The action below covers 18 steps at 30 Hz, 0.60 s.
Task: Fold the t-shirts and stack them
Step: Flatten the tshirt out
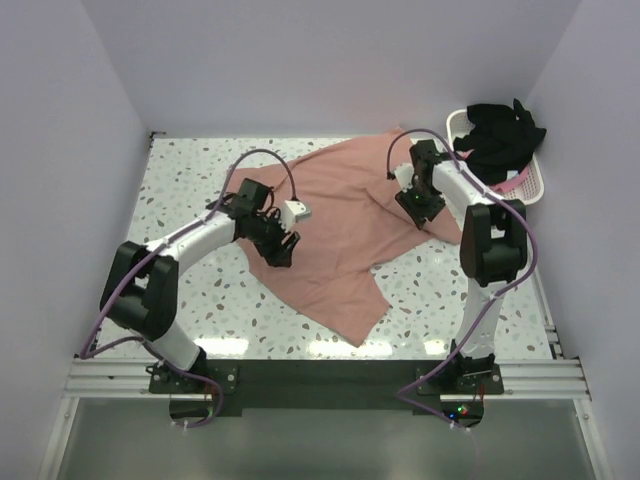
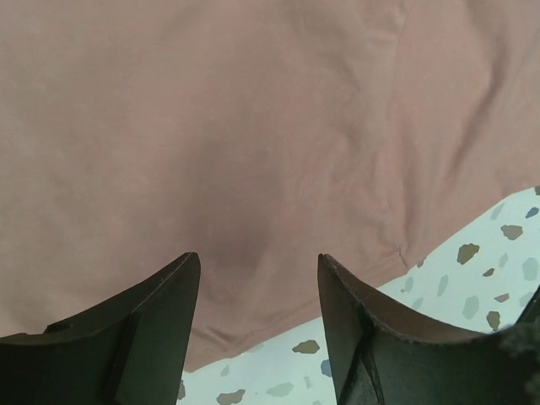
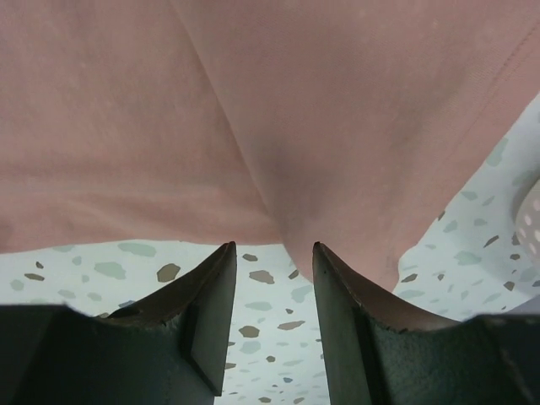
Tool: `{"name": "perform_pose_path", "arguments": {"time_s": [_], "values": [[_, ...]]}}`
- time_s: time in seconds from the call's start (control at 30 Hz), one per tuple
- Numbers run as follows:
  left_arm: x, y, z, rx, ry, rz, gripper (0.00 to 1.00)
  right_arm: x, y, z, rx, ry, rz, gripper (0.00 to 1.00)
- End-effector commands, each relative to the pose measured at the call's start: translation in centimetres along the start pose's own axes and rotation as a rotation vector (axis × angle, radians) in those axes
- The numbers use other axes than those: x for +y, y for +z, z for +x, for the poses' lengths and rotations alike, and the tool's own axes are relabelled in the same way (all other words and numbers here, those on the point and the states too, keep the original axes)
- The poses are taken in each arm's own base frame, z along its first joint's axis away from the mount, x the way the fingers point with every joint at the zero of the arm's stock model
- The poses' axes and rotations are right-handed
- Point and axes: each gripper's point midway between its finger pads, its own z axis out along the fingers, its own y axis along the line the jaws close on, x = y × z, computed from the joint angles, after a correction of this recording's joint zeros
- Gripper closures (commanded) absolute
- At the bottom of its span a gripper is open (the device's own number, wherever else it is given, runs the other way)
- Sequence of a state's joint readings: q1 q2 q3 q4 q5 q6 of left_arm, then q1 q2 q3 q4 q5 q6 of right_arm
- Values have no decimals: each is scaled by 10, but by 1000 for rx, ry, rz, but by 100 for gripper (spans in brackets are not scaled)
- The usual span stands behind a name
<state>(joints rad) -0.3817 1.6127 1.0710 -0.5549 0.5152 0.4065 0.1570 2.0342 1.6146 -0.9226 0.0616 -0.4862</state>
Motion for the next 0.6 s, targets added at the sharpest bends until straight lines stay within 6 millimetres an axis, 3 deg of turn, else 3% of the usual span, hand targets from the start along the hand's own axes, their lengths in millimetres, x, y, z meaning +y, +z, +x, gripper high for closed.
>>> {"name": "perform_pose_path", "arguments": {"time_s": [0.0, 0.13, 0.3, 0.43, 0.57], "values": [[9, 21, 17, 92, 49, -55, 38, -24, -14, -15, -38, 26, 91, 55], [19, 28, 63, 271, 55, -74, 46, -34, -21, -17, -44, 50, 107, 55], [28, 8, 127, 462, 117, -68, 51, -40, -28, -14, -32, 56, 117, 54], [72, -29, 158, 527, 67, -111, 52, -42, -17, -14, -10, 55, 113, 55], [116, -52, 167, 566, 122, -189, 52, -38, 4, -19, 14, 73, 82, 58]]}}
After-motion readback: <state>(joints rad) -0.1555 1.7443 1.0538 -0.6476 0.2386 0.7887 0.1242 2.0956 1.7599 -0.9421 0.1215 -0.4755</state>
